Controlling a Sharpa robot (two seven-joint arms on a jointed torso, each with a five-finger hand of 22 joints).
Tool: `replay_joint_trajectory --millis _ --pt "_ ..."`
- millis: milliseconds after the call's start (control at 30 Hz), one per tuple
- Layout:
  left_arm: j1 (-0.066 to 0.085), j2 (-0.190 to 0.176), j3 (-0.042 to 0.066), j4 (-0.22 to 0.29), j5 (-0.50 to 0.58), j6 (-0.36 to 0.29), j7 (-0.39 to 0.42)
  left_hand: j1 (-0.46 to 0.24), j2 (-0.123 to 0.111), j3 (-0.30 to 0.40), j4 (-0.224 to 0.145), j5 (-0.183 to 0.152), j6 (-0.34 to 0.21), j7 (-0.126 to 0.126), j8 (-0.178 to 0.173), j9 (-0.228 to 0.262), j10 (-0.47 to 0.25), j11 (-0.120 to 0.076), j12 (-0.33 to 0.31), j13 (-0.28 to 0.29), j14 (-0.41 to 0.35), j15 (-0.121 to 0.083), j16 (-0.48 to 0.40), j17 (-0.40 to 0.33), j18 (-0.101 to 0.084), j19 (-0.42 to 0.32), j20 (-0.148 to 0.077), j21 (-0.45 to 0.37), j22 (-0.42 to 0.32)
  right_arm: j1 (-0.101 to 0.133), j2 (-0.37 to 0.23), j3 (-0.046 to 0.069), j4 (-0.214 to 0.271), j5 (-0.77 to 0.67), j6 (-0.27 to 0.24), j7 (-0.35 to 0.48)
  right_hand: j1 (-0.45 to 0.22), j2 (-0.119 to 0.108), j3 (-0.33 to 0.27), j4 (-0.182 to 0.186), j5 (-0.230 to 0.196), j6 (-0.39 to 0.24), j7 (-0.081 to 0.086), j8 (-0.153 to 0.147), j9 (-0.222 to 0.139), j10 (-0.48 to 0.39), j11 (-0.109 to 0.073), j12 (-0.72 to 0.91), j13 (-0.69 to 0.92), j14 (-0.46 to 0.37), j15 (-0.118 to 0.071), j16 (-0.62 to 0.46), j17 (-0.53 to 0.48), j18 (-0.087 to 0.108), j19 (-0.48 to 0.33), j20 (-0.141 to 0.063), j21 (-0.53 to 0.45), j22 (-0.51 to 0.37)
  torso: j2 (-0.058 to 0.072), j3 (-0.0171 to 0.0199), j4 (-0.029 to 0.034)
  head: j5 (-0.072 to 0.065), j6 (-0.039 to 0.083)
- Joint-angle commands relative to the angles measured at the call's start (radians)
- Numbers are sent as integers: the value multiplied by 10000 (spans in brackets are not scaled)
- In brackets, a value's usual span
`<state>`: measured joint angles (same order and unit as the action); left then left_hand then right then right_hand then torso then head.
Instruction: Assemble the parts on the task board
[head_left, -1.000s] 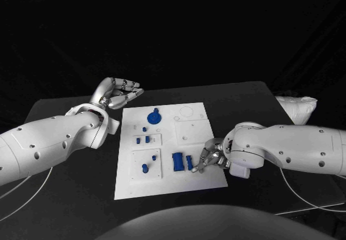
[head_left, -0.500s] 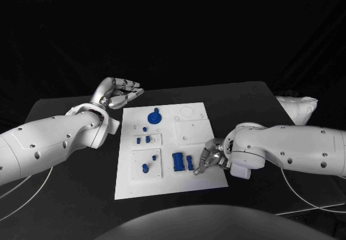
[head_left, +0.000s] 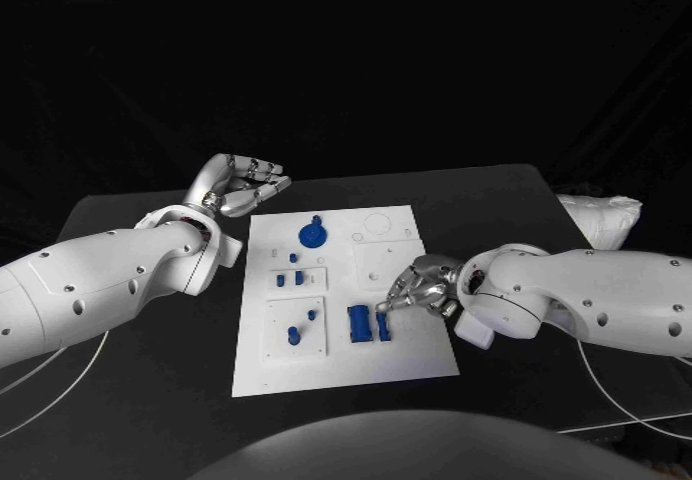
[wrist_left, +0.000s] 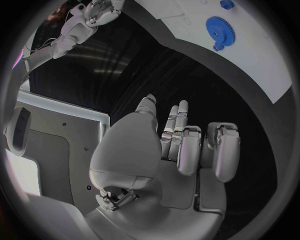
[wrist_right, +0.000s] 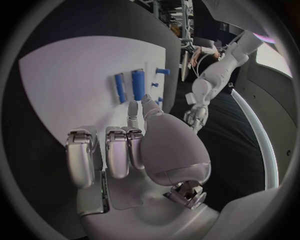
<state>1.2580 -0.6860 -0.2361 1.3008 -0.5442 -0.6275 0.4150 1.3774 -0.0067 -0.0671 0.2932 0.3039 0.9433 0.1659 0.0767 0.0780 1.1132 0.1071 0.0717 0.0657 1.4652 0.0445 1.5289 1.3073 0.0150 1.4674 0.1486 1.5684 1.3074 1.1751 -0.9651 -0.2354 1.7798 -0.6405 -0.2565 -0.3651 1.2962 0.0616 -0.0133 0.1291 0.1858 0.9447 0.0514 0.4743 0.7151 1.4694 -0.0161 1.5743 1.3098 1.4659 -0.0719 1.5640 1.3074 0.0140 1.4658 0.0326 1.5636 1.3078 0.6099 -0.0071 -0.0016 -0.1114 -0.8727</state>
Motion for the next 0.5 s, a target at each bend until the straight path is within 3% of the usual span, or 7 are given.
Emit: replay_joint_trajectory --millis 33,100,167,200,333,433,500 --pt "3 -58 6 142 186 -109 236 38 91 -81 -9 43 35 -21 71 18 50 -2 12 7 449 -33 -170 1204 -94 853 14 -159 2560 28 241 31 -290 2241 -1803 4018 73 163 27 172 253 -661 386 -688 -468 1014 366 -35 2610 124 346 -882 500 302 -382 339 -1538 1906 14 42 -40 235 1" --pt "-6 -111 5 249 461 -227 364 51 142 -166 -8 46 62 -32 92 25 66 -9 4 6 207 -47 -425 700 3 538 4 -484 2430 52 494 73 -587 2729 -1977 5077 135 138 -4 298 299 -991 702 -1096 -883 791 651 -208 2479 -1496 645 -2476 -1981 801 -2531 636 -4072 781 20 54 -37 361 106" --pt "-19 -166 5 376 793 -354 545 64 196 -288 -9 47 96 -44 122 35 80 -25 -6 5 -222 -63 -911 -143 183 -61 -9 -1124 2179 83 783 118 -919 3056 -2043 5961 77 182 -45 583 499 -1426 895 -1414 -1210 -2686 834 -3243 381 -4234 883 -5181 -5486 1356 -5397 852 -7622 -846 19 70 -22 445 351" --pt "-30 -213 5 487 1071 -453 692 60 243 -385 -15 48 151 -61 161 49 95 -39 -10 6 -759 -78 -1544 -1125 394 -788 -19 -1938 1861 106 994 152 -1157 3261 -2004 6493 -62 141 -159 917 698 -1930 1011 -1719 -1483 -5791 1024 -6657 -1941 -5395 1131 -6350 -6293 1397 -6219 984 -8778 -1444 28 90 -29 500 484" --pt "-58 -363 5 821 2033 -675 1161 -72 392 -660 -48 56 239 -68 220 68 113 -29 -20 6 -3128 -58 -4503 -4927 1167 -3753 10 -5631 350 153 1576 238 -1769 3862 -1717 7581 -512 -28 -692 1519 822 -3210 1471 -2376 -2182 -7732 1916 -10061 -4714 -7500 2069 -8746 -7688 1080 -7816 1520 -11068 -2878 59 145 -72 663 859" --pt "-139 -446 8 1019 2700 -698 1580 -352 561 -942 -86 70 220 7 229 67 -4 82 -28 5 -4680 118 -6743 -6754 1641 -6074 173 -9255 -1374 169 1955 283 -2128 4371 -1405 8135 -1260 173 -1230 1540 493 -4683 1305 -2954 -2825 -8971 2547 -11701 -6459 -8899 2650 -10317 -8809 824 -9073 1902 -12840 -4180 74 188 -103 758 1055" --pt "-272 -495 17 1137 3111 -635 1872 -606 572 -1204 -1 -29 101 140 232 65 -221 176 14 14 -5311 398 -8063 -7588 1677 -6510 423 -10720 -2401 175 2166 303 -2323 4638 -1173 8385 -1781 286 -1523 1582 -23 -6339 1065 -3549 -3777 -10125 2488 -12437 -7117 -10073 2646 -11128 -9341 718 -10079 1996 -13783 -4833 79 207 -99 798 1188"
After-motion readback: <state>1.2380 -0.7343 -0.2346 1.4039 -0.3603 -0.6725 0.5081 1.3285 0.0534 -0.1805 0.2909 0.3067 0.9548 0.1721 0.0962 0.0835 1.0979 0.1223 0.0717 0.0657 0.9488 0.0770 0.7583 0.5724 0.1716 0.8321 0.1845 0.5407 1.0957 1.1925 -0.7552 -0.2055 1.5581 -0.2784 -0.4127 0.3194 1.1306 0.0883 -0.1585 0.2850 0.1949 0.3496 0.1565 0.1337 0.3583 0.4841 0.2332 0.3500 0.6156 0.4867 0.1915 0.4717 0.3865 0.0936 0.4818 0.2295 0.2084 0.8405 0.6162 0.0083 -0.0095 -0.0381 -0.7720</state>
